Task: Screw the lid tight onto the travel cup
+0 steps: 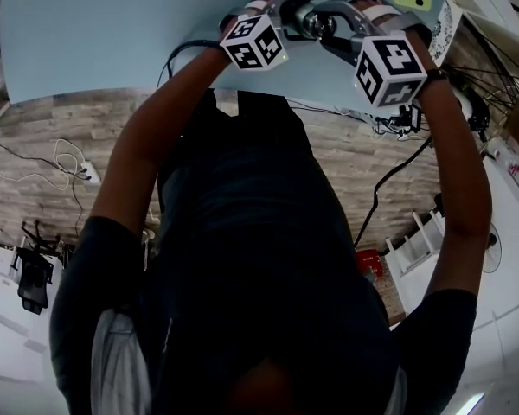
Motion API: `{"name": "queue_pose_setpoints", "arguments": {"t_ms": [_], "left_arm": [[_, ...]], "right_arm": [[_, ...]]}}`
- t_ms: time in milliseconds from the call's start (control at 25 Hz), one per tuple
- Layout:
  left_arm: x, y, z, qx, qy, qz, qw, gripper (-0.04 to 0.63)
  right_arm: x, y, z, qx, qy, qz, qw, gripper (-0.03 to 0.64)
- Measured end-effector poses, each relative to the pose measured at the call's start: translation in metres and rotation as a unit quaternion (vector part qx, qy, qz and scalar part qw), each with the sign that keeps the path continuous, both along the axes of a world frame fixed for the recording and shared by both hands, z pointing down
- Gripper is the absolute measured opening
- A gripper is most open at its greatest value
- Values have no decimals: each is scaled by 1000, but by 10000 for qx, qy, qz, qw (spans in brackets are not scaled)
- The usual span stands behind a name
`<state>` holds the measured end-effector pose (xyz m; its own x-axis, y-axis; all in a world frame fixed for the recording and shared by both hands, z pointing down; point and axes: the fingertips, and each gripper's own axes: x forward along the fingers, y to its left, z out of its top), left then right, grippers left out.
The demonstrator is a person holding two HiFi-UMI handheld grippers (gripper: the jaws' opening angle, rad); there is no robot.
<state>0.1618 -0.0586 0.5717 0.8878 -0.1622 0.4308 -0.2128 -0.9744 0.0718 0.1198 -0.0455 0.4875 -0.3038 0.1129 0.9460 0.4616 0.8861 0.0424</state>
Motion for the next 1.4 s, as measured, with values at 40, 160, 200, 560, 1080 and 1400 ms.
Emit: {"name": "queue_pose_setpoints", "arguments": {"t_ms": [40,160,200,560,1080,1400], "left_arm": [[-1,0,0,0,2,0,10000,425],[-2,2,-2,4,5,-3,10000,425],[-2,2,-2,3,3,-4,10000,425],[-1,1,-1,1,7,-4,10000,425],[-2,1,-2,2,-3,-17,10000,425],[-2,2,-3,-10,4,-20,10000,425]], "right_arm": [[-1,0,0,-56,-76,271,9996,247],[-2,-2,-1,-163,-308,1296,9910,246],[-2,-3,-1,-206,-428,1763,9832,245],[7,-26,-14,493,-2215,6623,7140,245],[12,-26,-17,828,-2609,7395,6150,245],[9,-24,-26,298,-2356,6809,6928,253]]}}
